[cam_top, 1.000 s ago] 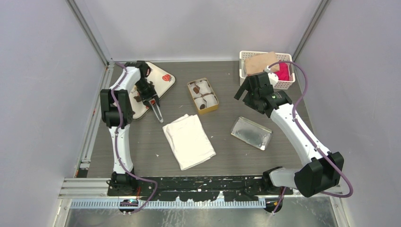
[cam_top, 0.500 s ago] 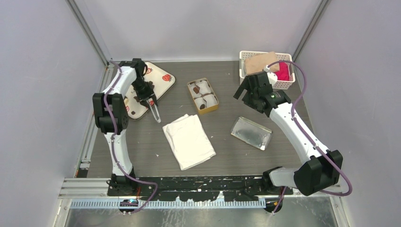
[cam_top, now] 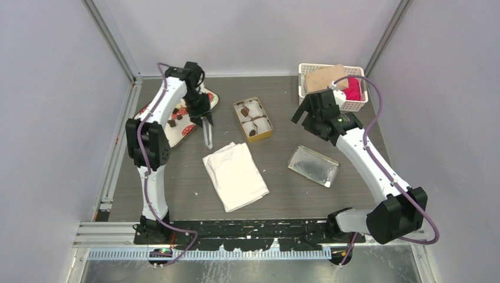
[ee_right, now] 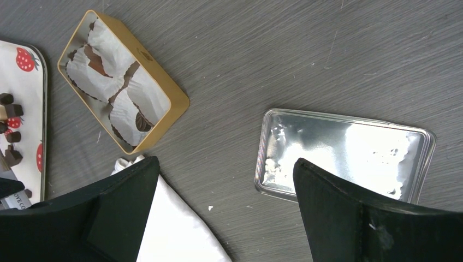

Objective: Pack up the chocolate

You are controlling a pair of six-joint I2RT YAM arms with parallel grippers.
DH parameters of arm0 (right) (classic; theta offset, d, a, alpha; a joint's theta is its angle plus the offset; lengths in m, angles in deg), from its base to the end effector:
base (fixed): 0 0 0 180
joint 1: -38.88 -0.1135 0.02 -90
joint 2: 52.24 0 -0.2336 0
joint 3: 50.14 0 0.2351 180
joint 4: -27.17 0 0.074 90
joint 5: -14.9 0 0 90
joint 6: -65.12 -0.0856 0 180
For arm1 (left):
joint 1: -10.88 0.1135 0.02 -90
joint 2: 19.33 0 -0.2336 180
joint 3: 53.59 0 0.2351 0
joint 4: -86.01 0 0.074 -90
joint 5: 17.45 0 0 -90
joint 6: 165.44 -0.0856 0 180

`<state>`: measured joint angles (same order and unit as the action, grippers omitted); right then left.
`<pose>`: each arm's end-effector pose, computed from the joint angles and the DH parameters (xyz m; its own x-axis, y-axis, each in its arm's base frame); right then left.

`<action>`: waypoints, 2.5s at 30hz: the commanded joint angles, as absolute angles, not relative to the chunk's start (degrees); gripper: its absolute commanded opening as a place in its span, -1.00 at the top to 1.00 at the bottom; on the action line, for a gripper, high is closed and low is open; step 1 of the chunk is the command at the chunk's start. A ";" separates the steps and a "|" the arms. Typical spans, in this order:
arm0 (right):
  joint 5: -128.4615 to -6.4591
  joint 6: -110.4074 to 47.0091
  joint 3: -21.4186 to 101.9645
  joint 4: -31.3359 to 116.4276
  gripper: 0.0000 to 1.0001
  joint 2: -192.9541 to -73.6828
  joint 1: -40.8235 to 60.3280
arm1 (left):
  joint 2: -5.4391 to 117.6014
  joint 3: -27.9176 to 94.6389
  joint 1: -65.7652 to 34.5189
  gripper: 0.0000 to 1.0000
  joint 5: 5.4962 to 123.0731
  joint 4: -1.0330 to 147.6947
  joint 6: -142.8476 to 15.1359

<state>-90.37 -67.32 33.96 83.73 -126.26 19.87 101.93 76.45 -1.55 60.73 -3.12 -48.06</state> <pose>0.2862 0.0748 0.2657 -0.6023 0.4810 -0.6371 0.3573 0.8761 0.3237 0.3869 -0.1032 0.1935 -0.9672 -0.2478 -0.0560 -0.2259 0.9398 -0.2564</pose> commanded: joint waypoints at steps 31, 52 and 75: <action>-91.29 -66.72 36.77 86.16 -0.95 -122.97 20.07 | 120.55 102.37 -19.09 1.00 52.64 -0.59 -47.58; -92.35 -66.93 35.92 86.56 -0.95 -121.85 20.09 | 122.79 103.67 -18.22 0.52 53.53 -0.79 -46.17; -92.41 -67.58 35.92 86.51 -0.95 -121.65 20.12 | 122.44 102.86 -17.51 0.38 50.05 0.77 -46.38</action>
